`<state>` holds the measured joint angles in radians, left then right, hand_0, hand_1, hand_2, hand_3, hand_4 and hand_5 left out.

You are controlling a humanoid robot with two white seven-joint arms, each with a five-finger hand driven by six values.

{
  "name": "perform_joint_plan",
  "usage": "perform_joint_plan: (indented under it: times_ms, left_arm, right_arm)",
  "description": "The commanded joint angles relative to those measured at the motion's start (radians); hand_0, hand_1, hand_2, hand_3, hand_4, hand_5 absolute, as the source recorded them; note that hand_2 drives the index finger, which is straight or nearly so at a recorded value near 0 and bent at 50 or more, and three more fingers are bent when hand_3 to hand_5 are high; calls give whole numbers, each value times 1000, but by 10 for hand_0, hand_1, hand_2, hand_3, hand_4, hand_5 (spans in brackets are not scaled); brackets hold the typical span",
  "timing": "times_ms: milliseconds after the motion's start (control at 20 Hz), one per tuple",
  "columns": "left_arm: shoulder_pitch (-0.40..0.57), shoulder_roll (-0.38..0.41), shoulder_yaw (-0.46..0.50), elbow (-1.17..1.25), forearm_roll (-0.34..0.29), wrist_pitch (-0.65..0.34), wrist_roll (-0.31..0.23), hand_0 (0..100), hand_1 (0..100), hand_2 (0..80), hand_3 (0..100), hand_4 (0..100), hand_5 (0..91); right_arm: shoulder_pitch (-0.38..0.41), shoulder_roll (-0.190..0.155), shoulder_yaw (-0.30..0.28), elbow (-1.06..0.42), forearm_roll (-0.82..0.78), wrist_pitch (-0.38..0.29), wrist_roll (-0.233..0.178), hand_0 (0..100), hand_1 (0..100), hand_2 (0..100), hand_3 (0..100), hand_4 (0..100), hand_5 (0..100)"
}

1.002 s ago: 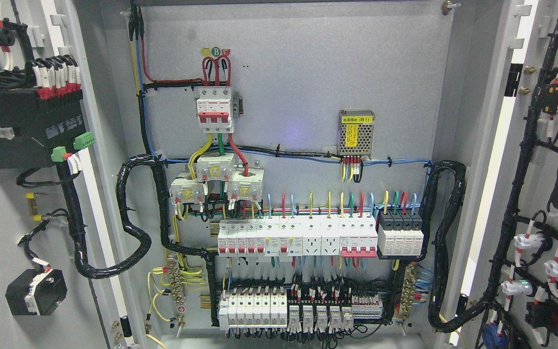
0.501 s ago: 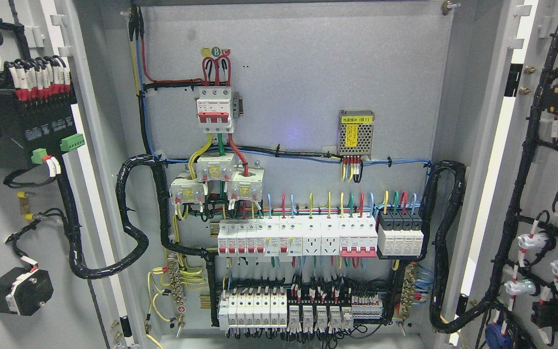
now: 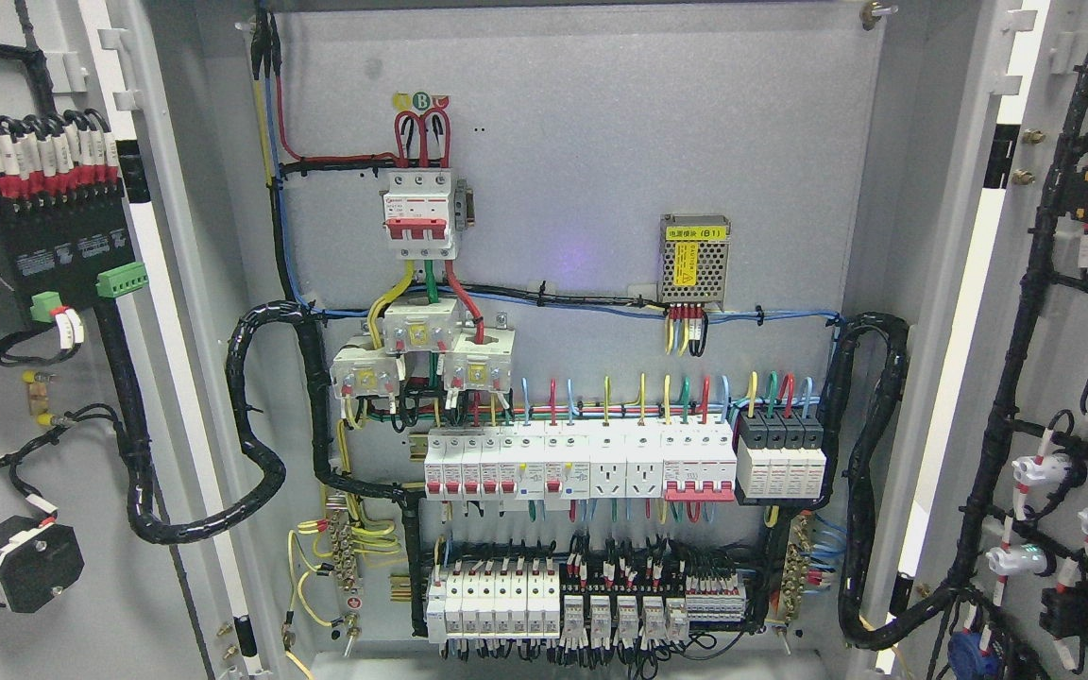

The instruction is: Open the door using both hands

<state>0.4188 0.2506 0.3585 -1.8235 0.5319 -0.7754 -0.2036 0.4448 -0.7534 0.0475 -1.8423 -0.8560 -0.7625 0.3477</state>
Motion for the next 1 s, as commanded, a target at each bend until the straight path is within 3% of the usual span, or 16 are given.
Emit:
perform_joint_plan:
  times_ms: [0,300,952]
  left_arm:
    - [-38,64,62,75,39,74,0,0,0,0,0,32,0]
    - [-106,73,60,132,37,128,0,0,0,0,0,32,0]
    - [-201,99,83,190,34,266,1,0,0,0,0,32,0]
  right_arm:
    - [0,-6,-35,54,-2,2,2,0,0,0,0,0,0]
    - [0,-6,-66,60,-14,2,71,0,0,0,0,0,0]
    - [-3,-21,-103,100,-54,6,76,0,0,0,0,0,0]
